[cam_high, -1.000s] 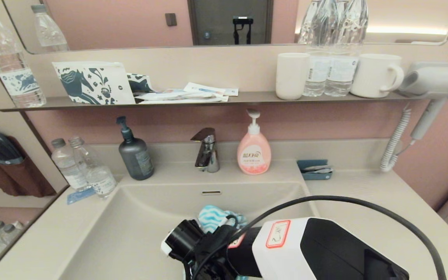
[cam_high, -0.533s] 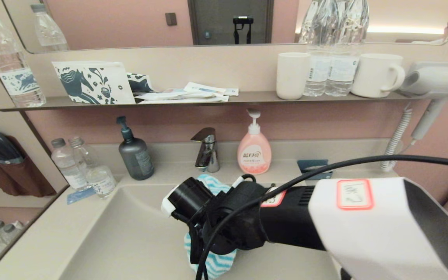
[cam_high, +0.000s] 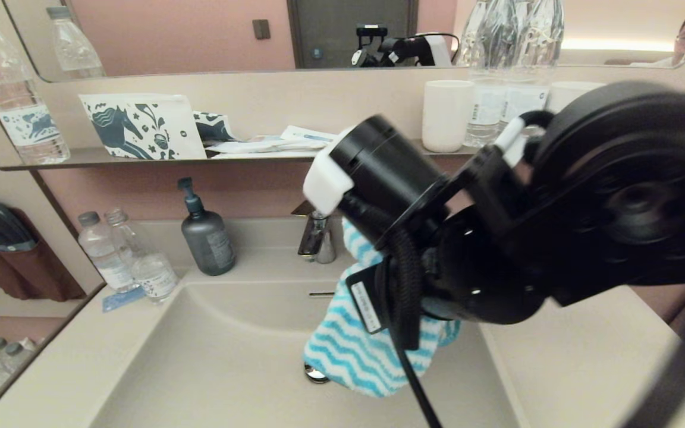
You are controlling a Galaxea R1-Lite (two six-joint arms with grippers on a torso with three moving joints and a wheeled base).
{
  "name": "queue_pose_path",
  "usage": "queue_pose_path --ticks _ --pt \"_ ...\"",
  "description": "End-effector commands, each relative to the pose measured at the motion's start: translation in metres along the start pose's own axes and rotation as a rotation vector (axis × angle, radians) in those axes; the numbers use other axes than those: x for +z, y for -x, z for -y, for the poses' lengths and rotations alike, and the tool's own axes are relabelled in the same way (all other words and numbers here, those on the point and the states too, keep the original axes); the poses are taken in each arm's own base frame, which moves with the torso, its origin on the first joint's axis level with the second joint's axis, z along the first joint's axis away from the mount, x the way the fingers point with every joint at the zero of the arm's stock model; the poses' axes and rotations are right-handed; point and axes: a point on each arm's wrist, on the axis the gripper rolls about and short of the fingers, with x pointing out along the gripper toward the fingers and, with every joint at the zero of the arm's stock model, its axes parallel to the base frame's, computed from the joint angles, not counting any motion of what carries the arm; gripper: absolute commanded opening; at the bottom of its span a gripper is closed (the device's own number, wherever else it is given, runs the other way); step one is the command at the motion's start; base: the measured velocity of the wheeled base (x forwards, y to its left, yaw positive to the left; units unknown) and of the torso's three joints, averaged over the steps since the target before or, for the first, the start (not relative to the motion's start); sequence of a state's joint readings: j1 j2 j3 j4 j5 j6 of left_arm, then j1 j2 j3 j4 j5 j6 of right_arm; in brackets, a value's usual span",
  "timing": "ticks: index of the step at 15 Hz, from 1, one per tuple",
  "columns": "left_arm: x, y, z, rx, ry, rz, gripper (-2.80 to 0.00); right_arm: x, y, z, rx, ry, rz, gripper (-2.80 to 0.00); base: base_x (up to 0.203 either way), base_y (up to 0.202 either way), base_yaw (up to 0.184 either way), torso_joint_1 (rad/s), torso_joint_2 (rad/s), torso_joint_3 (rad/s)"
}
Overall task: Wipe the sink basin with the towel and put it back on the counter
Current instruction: Wipe the sink
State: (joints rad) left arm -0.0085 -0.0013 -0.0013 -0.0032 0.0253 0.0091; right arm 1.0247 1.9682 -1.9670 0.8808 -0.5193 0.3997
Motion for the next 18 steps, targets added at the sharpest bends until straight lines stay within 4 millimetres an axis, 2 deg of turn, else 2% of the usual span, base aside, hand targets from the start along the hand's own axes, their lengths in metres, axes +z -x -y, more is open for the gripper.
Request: queue_pose_path --ticks 1,5,9,11,13,16,18 --pt "0.0 0.0 0.0 0.001 0.0 0.0 -2.8 0.003 0.069 0.042 0.023 -0.064 0.081 -2.8 0.0 0.0 0.0 0.0 0.0 0.0" --pt "0.0 0.0 0.0 0.001 0.0 0.0 -2.8 -0.014 0.134 0.102 -0.038 -0.131 0.108 -2.8 0.0 0.0 0.0 0.0 0.0 0.0" --pt "0.0 0.0 0.0 0.001 0.0 -0.002 -2.8 -0.041 0.156 0.16 -0.216 -0.204 0.005 -2.8 0.0 0.0 0.0 0.0 0.0 0.0" --pt "0.0 0.0 0.0 0.001 0.0 -0.001 -2.8 -0.054 0.151 0.177 -0.307 -0.23 -0.062 -2.8 0.0 0.0 0.0 0.0 0.0 0.0" --pt "0.0 0.0 0.0 0.0 0.0 0.0 -2.8 -0.068 0.135 0.187 -0.387 -0.236 -0.161 -2.8 0.0 0.0 0.0 0.0 0.0 0.0" --pt "0.0 0.0 0.0 0.002 0.0 -0.001 -2.8 -0.09 0.093 0.193 -0.463 -0.22 -0.3 -2.8 0.0 0.0 0.0 0.0 0.0 0.0" --pt "0.0 0.0 0.0 0.001 0.0 -0.001 -2.8 -0.101 0.055 0.193 -0.478 -0.199 -0.336 -2.8 0.0 0.0 0.0 0.0 0.0 0.0"
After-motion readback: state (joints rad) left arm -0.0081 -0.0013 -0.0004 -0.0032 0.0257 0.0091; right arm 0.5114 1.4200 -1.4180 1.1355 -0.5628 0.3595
